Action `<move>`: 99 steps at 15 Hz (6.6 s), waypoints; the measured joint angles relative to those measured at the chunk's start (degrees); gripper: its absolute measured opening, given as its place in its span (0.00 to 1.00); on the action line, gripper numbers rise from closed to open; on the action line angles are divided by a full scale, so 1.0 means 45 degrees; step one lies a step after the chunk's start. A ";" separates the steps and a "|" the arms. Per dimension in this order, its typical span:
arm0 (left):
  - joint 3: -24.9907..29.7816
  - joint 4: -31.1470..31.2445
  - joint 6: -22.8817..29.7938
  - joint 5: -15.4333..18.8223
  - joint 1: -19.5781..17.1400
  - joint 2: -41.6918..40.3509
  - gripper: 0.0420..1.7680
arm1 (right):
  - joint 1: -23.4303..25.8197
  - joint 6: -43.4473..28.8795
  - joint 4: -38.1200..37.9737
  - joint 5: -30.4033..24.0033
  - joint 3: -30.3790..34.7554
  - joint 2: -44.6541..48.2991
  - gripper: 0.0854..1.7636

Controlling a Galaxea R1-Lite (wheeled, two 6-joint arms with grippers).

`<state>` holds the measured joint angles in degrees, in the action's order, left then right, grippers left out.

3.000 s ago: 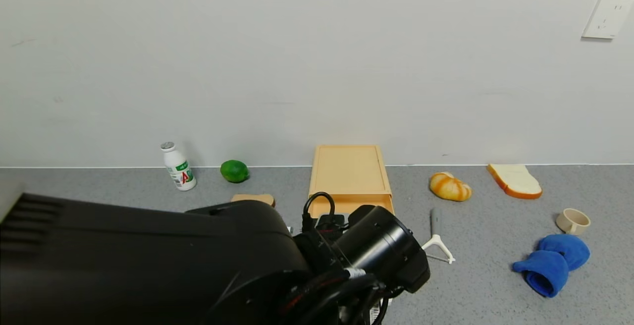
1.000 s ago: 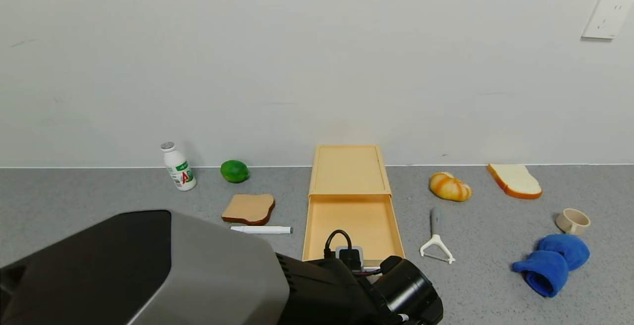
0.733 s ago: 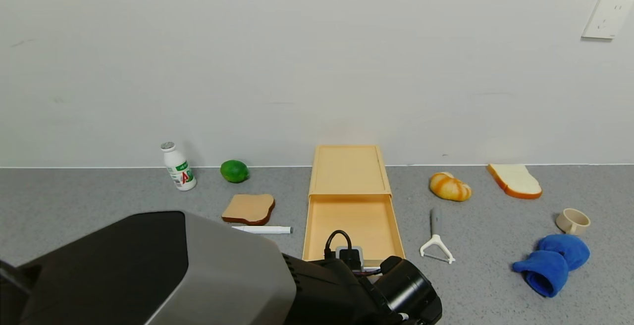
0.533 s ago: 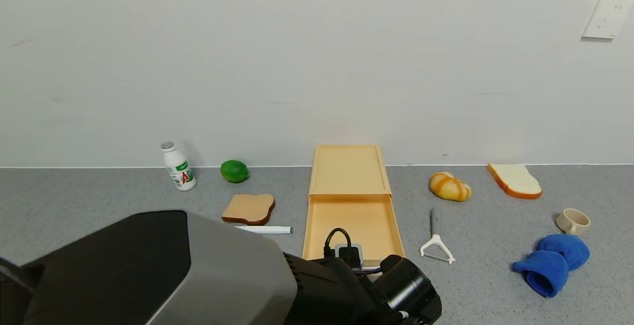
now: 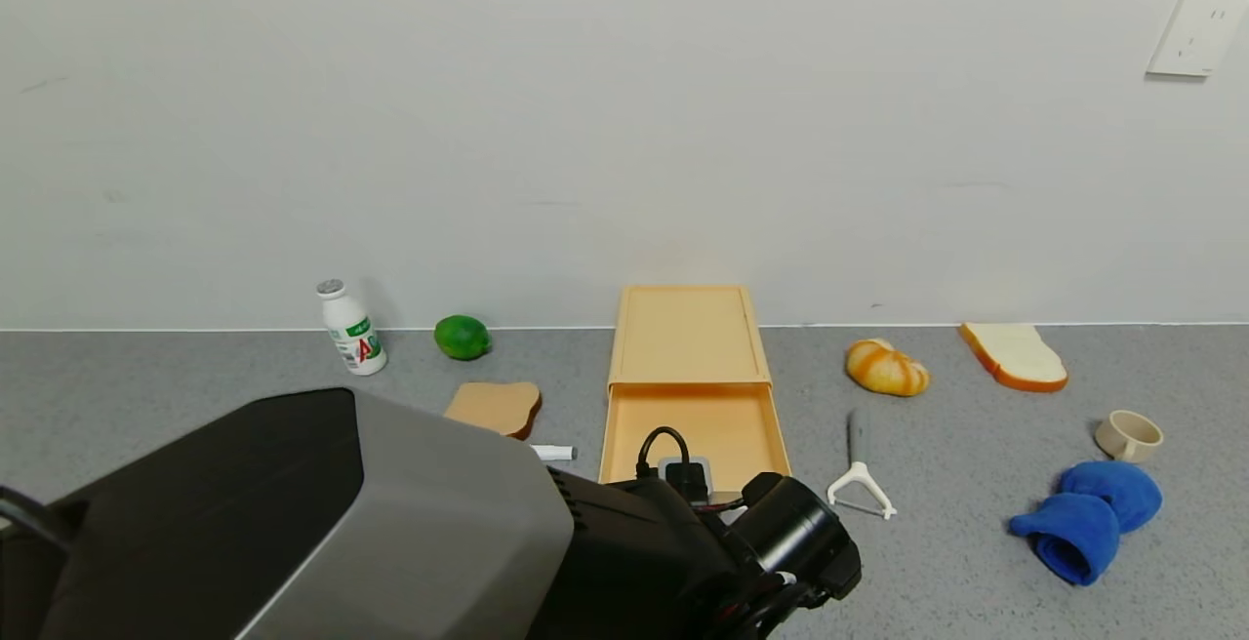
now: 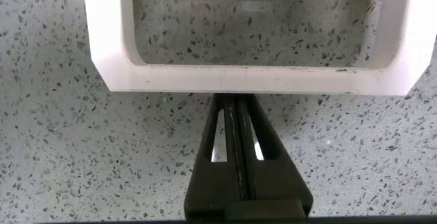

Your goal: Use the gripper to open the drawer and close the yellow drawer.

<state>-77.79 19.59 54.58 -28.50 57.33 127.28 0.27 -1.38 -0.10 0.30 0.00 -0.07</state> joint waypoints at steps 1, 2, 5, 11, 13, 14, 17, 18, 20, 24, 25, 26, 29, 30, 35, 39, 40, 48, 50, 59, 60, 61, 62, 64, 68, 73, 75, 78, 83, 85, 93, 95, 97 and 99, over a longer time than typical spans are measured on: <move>-0.0108 0.0000 -0.0092 0.0003 -0.0087 0.0027 0.04 | 0.0000 0.0000 0.0000 0.0000 0.0000 0.0000 0.97; -0.0238 0.0005 -0.0173 0.0003 -0.0184 0.0062 0.04 | 0.0000 0.0000 0.0000 0.0000 0.0000 0.0000 0.97; -0.0569 0.0005 -0.0447 0.0019 -0.0379 0.0160 0.04 | 0.0000 -0.0005 0.0000 0.0000 0.0000 0.0000 0.97; -0.1357 -0.0005 -0.1146 0.0106 -0.0864 0.0528 0.04 | 0.0000 -0.0005 0.0000 0.0000 0.0000 0.0000 0.97; -0.1639 0.0000 -0.1363 0.0116 -0.1078 0.0675 0.04 | 0.0000 -0.0005 0.0000 0.0005 0.0000 0.0000 0.97; -0.1788 0.0000 -0.1514 0.0125 -0.1159 0.0761 0.04 | 0.0000 -0.0005 0.0000 -0.0003 0.0000 0.0000 0.97; -0.2254 0.0000 -0.1883 0.0125 -0.1417 0.1005 0.04 | 0.0000 -0.0005 0.0000 0.0005 0.0000 0.0000 0.97; -0.2419 -0.0016 -0.2043 0.0119 -0.1471 0.1073 0.04 | 0.0000 -0.0005 0.0000 0.0000 0.0000 0.0000 0.97; -0.2668 -0.0024 -0.2286 0.0125 -0.1587 0.1227 0.04 | 0.0000 -0.0005 0.0000 0.0000 0.0000 0.0000 0.97; -0.3459 -0.0263 -0.2928 0.0119 -0.2053 0.1598 0.04 | 0.0000 -0.0005 0.0005 0.0000 0.0000 0.0000 0.97; -0.3660 -0.0263 -0.3064 0.0119 -0.2127 0.1709 0.04 | 0.0000 0.0000 0.0000 0.0000 0.0000 0.0000 0.97; -0.3833 -0.0257 -0.3199 0.0119 -0.2213 0.1810 0.04 | 0.0000 -0.0005 0.0000 0.0000 0.0000 0.0000 0.97; -0.4359 -0.0287 -0.3505 0.0125 -0.2492 0.2048 0.04 | -0.0005 -0.0005 0.0000 0.0000 0.0000 0.0000 0.97; -0.4475 -0.0274 -0.3560 0.0119 -0.2530 0.2113 0.04 | -0.0005 -0.0011 0.0000 0.0000 0.0000 0.0000 0.97; -0.4800 -0.0293 -0.3779 0.0130 -0.2685 0.2335 0.04 | 0.0000 -0.0005 0.0000 -0.0003 0.0000 0.0000 0.97; -0.5014 -0.0298 -0.3831 0.0141 -0.2758 0.2525 0.04 | 0.0000 -0.0005 0.0000 -0.0003 0.0000 0.0000 0.97; -0.5071 -0.0287 -0.3850 0.0144 -0.2769 0.2555 0.04 | 0.0000 -0.0005 0.0000 0.0000 0.0000 0.0000 0.97; -0.5467 -0.0293 -0.4112 0.0144 -0.2874 0.2763 0.04 | 0.0000 0.0000 0.0000 0.0000 0.0000 0.0000 0.97; -0.5578 -0.0287 -0.4112 0.0144 -0.2912 0.2855 0.04 | 0.0000 -0.0005 0.0000 0.0000 0.0000 0.0000 0.97; -0.5480 -0.0043 -0.4380 0.0095 -0.2928 0.2587 0.04 | 0.0000 -0.0005 0.0000 0.0000 0.0000 0.0000 0.97; -0.5426 0.0141 -0.4497 0.0049 -0.2912 0.2354 0.04 | -0.0005 -0.0005 0.0000 0.0000 0.0000 0.0000 0.97; -0.5418 0.0331 -0.4570 -0.0005 -0.2909 0.2029 0.04 | -0.0005 -0.0005 0.0000 -0.0003 0.0000 0.0000 0.97; -0.5396 0.0742 -0.4676 -0.0022 -0.2909 0.1587 0.04 | -0.0005 -0.0005 0.0000 0.0000 0.0000 0.0000 0.97; -0.5426 0.1441 -0.5074 -0.0022 -0.2958 0.0656 0.04 | -0.0005 -0.0005 0.0000 0.0000 0.0000 0.0000 0.97; -0.5377 0.2351 -0.6090 0.0057 -0.3216 -0.1287 0.04 | 0.0000 0.0000 0.0005 -0.0003 0.0000 0.0000 0.97; -0.5058 0.2826 -0.6848 0.1894 -0.3749 -0.3264 0.04 | 0.0000 0.0000 0.0000 0.0000 0.0000 0.0000 0.97; -0.4340 0.2622 -0.7818 0.3939 -0.4332 -0.4318 0.04 | 0.0000 -0.0011 0.0000 0.0000 0.0000 0.0000 0.97; -0.2211 0.0845 -0.8888 0.6280 -0.5513 -0.6028 0.04 | 0.0000 0.0000 0.0000 -0.0008 0.0000 0.0000 0.97; 0.2224 -0.3760 -1.0229 0.7691 -0.6930 -0.8325 0.23 | 0.0000 0.0000 0.0000 -0.0003 0.0000 0.0000 0.97; 0.3259 -0.4269 -1.0403 0.7859 -0.7179 -0.9059 0.40 | 0.0000 -0.0005 0.0000 -0.0003 0.0000 0.0000 0.97; 0.4204 -0.4364 -1.0487 0.7889 -0.7488 -1.0395 0.76 | 0.0000 -0.0005 0.0000 -0.0003 0.0000 0.0000 0.97; 0.4521 -0.4399 -1.1034 0.7845 -0.7604 -1.0939 0.81 | 0.0000 -0.0005 0.0000 -0.0003 0.0000 0.0000 0.97; 0.4987 -0.4394 -1.1443 0.7607 -0.7658 -1.1687 0.84 | 0.0000 -0.0005 0.0000 -0.0008 0.0000 0.0000 0.97; 0.5589 -0.4399 -1.1543 0.7043 -0.7675 -1.2594 0.87 | 0.0000 -0.0005 0.0000 -0.0003 0.0000 0.0011 0.97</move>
<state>-52.64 -0.21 2.63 3.19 22.80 70.61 0.27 -1.40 -0.10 0.29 0.00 -0.02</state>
